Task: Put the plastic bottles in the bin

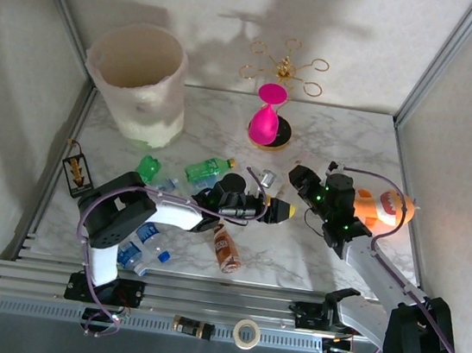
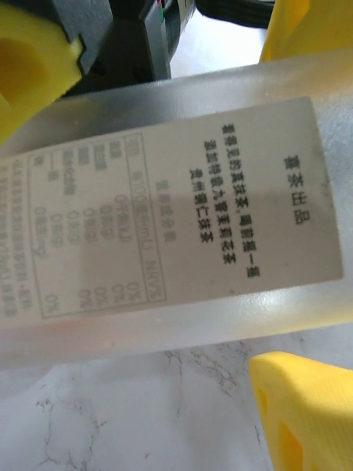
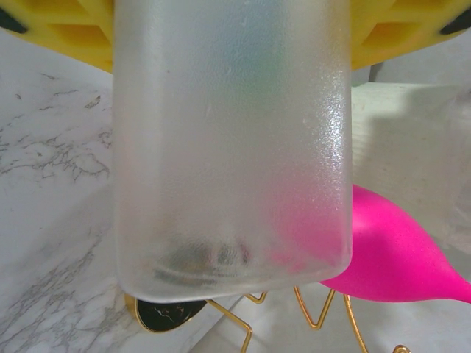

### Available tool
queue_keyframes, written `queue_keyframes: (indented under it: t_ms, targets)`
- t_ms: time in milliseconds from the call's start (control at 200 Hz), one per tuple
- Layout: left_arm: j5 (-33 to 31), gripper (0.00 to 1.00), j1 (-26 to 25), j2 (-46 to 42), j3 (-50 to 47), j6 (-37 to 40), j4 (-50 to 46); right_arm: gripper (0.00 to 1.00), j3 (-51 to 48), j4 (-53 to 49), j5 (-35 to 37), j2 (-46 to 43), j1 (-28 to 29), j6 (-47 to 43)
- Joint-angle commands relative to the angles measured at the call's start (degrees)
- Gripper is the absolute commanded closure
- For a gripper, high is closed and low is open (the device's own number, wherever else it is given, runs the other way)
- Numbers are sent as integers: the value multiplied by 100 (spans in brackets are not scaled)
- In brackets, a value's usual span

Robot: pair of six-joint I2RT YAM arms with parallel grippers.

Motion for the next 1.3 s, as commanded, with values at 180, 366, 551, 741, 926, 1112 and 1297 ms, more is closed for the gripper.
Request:
queue_keyframes:
  t_ms: [180, 366, 551, 741, 926, 1112, 1297]
  targets:
    - [60, 37, -41, 99, 130, -110, 341, 47, -130, 329, -112, -14, 78, 137]
    - [48, 51, -41, 75, 94, -150, 415, 44, -161, 364, -119, -24, 109, 151]
    - [-6, 55, -26, -58, -16, -146, 409, 13, -9, 236, -70, -151, 109, -154]
    - [-193, 59, 33, -482, -354, -66, 268, 1, 385, -117, 117, -472, 107, -809]
    - [-553, 60, 81, -1263, -653, 339, -364, 1, 336, -180, 487, -955, 107, -1076]
    - [-1095, 61, 116, -2398, -846, 956, -1276, 1, 62, -25, 737, -1255, 105, -1087]
    - [-1834, 65, 324, -3519, -691, 1655, -2219, 1, -230, 447, 510, -1259, 99, -947]
